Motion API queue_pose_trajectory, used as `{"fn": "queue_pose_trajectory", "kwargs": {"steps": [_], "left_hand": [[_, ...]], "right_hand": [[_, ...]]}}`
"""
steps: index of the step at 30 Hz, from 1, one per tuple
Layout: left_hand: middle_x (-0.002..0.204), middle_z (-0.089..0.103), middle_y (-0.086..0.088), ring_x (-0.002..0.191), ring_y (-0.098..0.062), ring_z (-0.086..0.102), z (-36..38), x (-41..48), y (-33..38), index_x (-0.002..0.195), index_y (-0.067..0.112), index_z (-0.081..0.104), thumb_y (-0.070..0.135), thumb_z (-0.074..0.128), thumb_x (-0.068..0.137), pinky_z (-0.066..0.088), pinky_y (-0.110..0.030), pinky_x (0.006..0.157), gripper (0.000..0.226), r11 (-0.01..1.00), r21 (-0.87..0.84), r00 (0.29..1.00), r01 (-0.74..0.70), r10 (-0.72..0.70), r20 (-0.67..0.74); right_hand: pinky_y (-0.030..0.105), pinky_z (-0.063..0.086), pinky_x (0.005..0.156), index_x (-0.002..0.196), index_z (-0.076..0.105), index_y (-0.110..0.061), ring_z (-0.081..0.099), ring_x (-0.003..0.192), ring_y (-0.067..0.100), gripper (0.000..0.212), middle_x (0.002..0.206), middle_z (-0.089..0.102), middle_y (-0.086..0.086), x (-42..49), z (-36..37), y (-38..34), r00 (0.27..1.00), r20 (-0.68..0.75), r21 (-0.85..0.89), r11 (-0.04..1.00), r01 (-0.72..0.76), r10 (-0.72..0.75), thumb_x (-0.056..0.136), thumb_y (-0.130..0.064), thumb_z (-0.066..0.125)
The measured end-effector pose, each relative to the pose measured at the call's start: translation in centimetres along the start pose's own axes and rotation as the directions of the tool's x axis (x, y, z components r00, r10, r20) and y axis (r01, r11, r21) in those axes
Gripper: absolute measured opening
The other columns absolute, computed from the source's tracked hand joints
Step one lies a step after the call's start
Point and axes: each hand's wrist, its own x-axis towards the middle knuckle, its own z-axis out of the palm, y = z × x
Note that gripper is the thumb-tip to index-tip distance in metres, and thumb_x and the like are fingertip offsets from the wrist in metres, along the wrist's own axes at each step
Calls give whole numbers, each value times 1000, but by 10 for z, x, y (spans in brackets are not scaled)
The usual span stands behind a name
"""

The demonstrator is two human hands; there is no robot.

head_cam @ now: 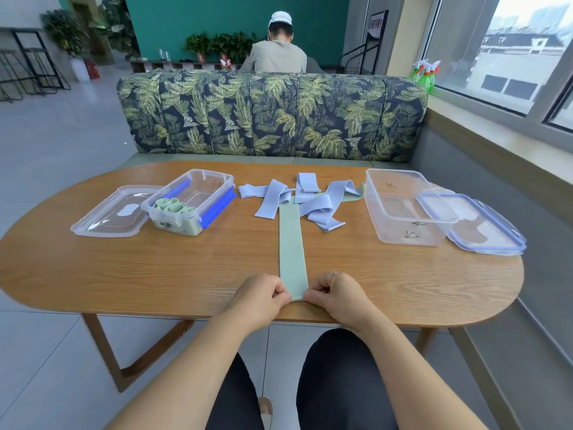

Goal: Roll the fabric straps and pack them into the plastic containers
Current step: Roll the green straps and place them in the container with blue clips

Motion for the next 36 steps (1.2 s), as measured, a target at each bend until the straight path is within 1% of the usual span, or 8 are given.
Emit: {"fn": "queue_pose_trajectory", "kwargs": {"steps": [4,7,9,12,20,28,33,36], "left_hand": [[88,69,-5,77,-20,58,-1,-1,3,82,12,66,32,59,92,49,-36,73,23,998,52,999,23,-25,35],[87,67,-6,73,-20,54,-2,-2,4,83,10,65,32,57,94,46,-35,68,26,996,82,998,32,-36,44],[82,63,-3,71,-19,52,-4,-2,7,85,9,65,34,56,94,40,-31,63,28,994,98,997,56,-61,52],[86,68,-4,75,-21,59,-7,-1,10,86,12,66,37,57,93,45,-30,65,27,990,108,995,87,-93,48],[90,66,7,85,-15,61,-10,4,8,85,24,65,41,59,90,46,-27,69,19,988,134,995,82,-89,48],[71,61,10,62,-3,52,-4,2,-3,72,26,58,34,75,80,36,-21,54,20,991,-95,991,93,-102,-87],[77,60,10,66,-5,53,2,-1,0,71,28,61,21,71,84,44,-24,65,17,984,-171,991,-40,17,-133],[90,58,11,86,-7,50,4,-8,4,82,25,67,21,66,87,43,-29,76,6,982,32,955,-187,190,-228]], "right_hand": [[29,43,67,76,67,-14,51,69,8,20,73,59,-8,-1,-1,0,1000,19,3,1000,7,-7,85,-32,67],[30,38,61,70,61,-9,45,63,10,27,65,53,-5,2,-1,-1,1000,29,-31,1000,0,1,84,-32,66],[30,35,58,59,53,-14,41,58,11,32,58,47,-7,5,0,-2,999,34,-35,999,-20,22,82,-32,67],[29,35,57,55,47,-18,39,56,13,34,54,44,-6,7,0,-5,998,24,-27,998,-64,64,80,-29,67],[27,43,59,63,57,-18,51,59,14,24,59,57,-4,12,-4,-12,991,30,-62,990,-126,128,78,-29,73],[27,41,56,63,55,-19,47,51,13,27,56,55,-3,16,-8,-15,979,99,-31,984,-174,176,76,-29,77],[28,39,58,56,52,-17,45,54,14,31,52,52,-4,18,-11,-17,976,123,-16,984,-179,180,74,-24,77],[27,35,55,51,47,-18,39,51,14,37,46,46,-6,18,-13,-19,974,134,-11,983,-181,181,73,-22,76]]}}
